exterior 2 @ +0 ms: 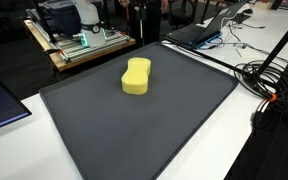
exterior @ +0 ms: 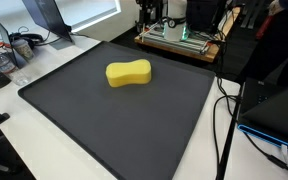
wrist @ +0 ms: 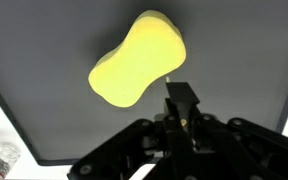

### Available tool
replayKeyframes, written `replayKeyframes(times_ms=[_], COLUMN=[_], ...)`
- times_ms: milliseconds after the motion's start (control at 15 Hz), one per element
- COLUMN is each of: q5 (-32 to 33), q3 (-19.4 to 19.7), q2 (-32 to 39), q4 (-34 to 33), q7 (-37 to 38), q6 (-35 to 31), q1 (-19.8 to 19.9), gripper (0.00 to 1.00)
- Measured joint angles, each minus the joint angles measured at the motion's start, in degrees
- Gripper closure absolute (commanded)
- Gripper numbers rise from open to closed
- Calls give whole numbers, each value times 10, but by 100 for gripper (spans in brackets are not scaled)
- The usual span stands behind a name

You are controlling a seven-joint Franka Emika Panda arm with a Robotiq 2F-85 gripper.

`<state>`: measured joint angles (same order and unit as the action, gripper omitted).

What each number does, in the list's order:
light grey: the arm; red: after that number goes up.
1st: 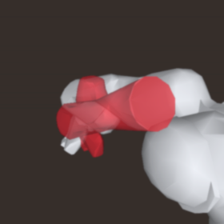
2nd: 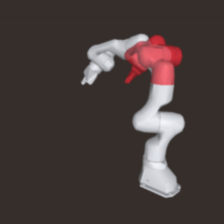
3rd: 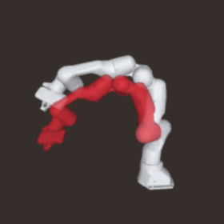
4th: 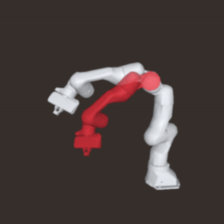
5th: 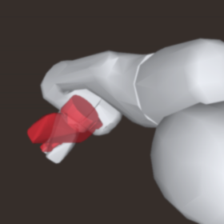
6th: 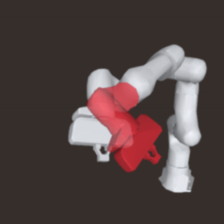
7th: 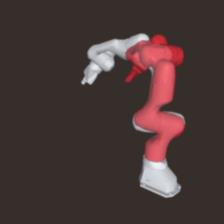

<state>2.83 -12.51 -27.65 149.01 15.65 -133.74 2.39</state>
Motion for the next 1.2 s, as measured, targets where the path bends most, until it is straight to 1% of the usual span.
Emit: replayKeyframes(times_ms=[200, 533, 867, 1200], q5=[22, 66, 86, 89], q3=[-11, -30, -27, -9], q2=[19, 94, 176, 243], q4=[-3, -25, -59, -84], q7=[14, 58, 72, 74], q6=[-10, -26, -28, -40], q1=[0, 0, -2, -13], gripper=[97, 97, 97, 97])
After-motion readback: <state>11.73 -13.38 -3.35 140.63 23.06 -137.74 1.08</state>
